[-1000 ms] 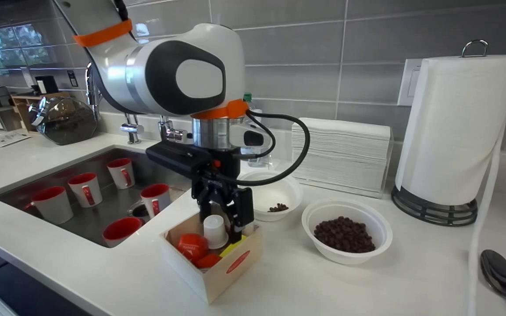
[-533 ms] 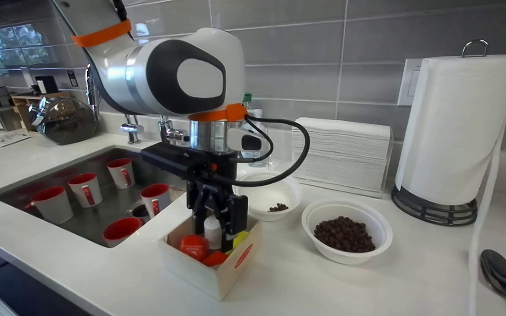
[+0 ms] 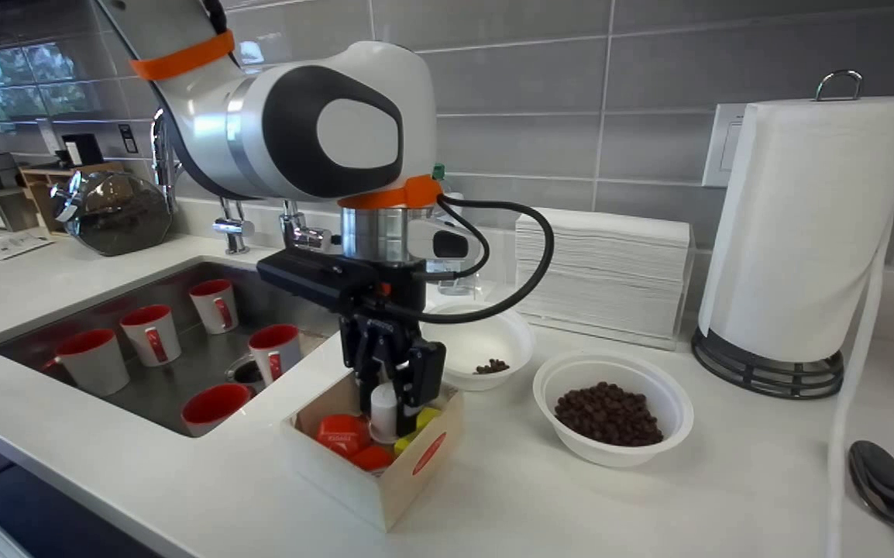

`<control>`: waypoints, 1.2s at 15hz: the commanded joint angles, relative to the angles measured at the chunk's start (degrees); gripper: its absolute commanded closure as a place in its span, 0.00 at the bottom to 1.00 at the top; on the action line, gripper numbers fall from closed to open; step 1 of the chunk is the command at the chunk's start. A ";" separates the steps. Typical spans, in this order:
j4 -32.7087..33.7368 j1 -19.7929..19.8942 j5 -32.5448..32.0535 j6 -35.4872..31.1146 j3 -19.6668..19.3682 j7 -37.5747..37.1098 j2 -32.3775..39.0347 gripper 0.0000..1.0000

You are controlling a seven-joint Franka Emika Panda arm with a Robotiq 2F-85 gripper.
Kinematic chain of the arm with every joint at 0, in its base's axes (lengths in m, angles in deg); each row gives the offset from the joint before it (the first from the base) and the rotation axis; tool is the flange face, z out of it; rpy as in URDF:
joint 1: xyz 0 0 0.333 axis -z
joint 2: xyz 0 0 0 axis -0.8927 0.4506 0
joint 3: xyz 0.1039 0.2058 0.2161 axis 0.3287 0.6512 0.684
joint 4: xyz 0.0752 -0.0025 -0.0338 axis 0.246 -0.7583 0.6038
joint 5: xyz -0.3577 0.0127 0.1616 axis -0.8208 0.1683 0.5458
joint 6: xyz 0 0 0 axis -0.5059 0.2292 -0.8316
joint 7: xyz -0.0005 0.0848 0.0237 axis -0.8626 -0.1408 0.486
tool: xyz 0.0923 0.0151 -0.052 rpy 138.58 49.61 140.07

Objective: Move the creamer cup to the counter

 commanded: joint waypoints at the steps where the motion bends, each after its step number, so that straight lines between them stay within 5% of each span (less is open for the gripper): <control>1: 0.05 -0.16 -0.76 -0.88 -0.42 -0.63 0.04 0.73; 4: 0.07 -0.18 -0.27 0.00 -0.39 -0.21 -0.43 0.90; 14: 0.38 -0.58 9.23 10.51 -0.63 7.39 -10.92 0.92; 18: -0.25 1.13 8.12 17.20 -1.36 5.99 -19.11 0.92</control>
